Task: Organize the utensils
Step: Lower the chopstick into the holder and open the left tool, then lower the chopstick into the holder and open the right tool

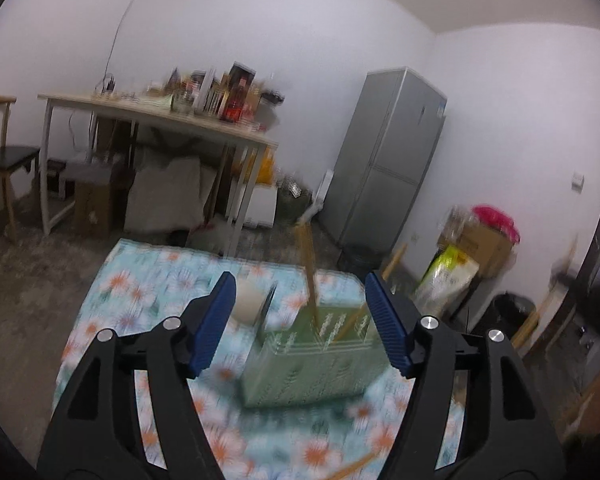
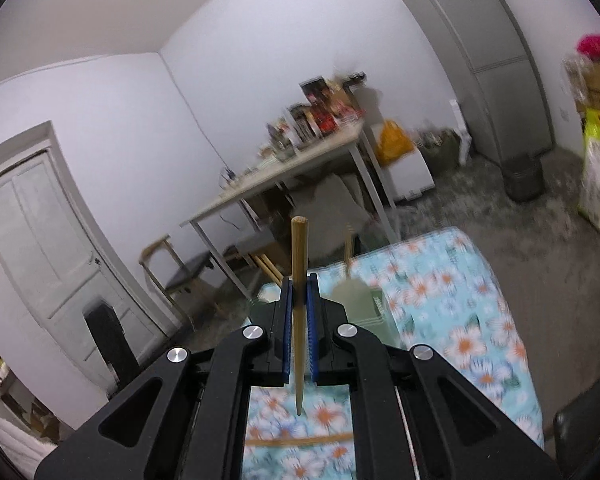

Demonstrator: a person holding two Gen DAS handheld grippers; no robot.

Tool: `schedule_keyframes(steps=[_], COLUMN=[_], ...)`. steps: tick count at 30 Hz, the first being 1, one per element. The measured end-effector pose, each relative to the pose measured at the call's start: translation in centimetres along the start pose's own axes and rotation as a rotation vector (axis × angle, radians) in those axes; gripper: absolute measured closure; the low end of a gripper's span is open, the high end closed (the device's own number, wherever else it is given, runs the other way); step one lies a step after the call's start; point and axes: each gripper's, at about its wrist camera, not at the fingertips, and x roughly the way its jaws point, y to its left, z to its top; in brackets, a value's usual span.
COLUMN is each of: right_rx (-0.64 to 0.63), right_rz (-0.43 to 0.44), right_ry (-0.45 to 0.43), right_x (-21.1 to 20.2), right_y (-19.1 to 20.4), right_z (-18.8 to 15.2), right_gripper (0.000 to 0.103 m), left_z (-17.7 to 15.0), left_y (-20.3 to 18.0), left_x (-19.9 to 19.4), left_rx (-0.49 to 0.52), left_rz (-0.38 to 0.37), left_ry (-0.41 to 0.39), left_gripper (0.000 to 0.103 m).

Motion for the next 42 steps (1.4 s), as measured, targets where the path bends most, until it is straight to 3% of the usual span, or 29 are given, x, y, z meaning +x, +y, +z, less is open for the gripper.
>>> schedule_keyframes(steps=[7, 13, 21, 35, 38, 40, 42], right_rx=[-0.103, -0.203, -0.283, -0.29, -0.257, -0.226, -0.212], right_rz=[0.053, 0.018, -0.101, -0.175, -0.18, -0.169, -0.155], right_ry=[-0.096, -0.134, -0.072, 0.069, 0.11, 0.102, 0.077], right_x=[0.5, 3.0, 9.2, 18.1, 18.7, 18.2, 17.1], right_y=[3.8, 6.5, 6.9, 4.3, 3.5, 3.0, 2.8], right_z=[4.4, 6.2, 5.7, 2.7, 2.8, 3.1, 3.5], right_gripper=[0.096, 0.096, 0.096, 0.095, 0.085, 0.065, 0.061], left_z=[-5.4, -8.3, -9.4, -9.4, -9.3, -9.2, -9.1], left_y=[2.5, 3.1, 3.2, 3.2, 2.9, 2.6, 2.2], left_x=[-2.5, -3.9, -4.4, -5.0, -5.0, -5.1, -5.2], left_rx=[0.012, 0.023, 0.019, 0.021, 0.025, 0.032, 0.041], left_rz=[0.034, 0.032, 0.055, 0.08, 0.079, 0.076, 0.077], left_ry=[0.152, 0.229, 0.251, 0.243, 0.242, 0.236, 0.232], left_gripper=[0.031, 0.028, 0.026, 0.026, 0.025, 0.025, 0.025])
